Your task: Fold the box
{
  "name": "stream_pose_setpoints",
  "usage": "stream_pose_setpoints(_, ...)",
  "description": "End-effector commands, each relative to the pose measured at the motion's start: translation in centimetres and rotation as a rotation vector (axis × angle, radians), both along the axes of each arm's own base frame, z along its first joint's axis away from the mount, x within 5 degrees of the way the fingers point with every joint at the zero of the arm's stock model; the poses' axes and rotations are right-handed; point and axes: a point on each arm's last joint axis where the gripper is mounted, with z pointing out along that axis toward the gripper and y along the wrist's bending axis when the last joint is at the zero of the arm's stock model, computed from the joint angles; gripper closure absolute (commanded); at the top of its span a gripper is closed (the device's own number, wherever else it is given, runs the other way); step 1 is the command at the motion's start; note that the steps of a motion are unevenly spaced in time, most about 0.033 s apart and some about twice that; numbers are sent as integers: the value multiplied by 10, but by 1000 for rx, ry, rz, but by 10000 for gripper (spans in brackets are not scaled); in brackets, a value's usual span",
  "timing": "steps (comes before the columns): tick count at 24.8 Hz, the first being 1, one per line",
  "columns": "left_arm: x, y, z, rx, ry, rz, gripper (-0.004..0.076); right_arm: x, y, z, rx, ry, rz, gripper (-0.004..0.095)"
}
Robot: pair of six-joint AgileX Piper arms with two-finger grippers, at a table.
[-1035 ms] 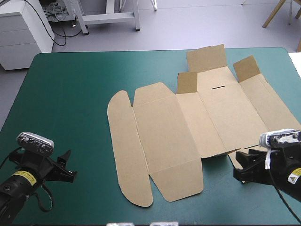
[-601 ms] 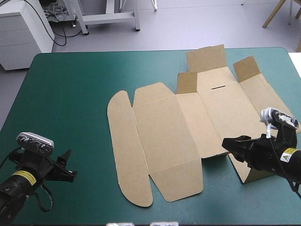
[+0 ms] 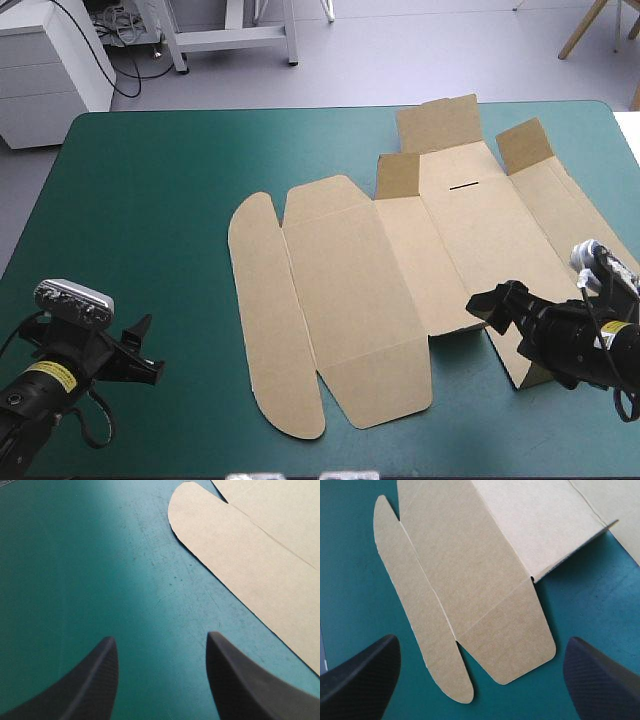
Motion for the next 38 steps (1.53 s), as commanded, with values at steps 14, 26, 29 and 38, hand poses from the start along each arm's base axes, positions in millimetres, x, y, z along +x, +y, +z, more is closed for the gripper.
stream_pose_setpoints(14, 3, -2, 16, -35, -92, -8, 346, 59, -1, -18, 111, 203, -270, 251)
stream_pose_setpoints(26, 2, -1, 14, -19, -66, -9, 346, 63, 4, -80, 196, 286, -311, 251)
stream_pose_setpoints(29, 2, -1, 14, -14, -65, -13, 346, 63, 3, -88, 185, 287, -325, 251)
stream_pose_setpoints(38, 1, -1, 13, -11, -53, -11, 346, 78, 4, -110, 203, 287, -352, 251)
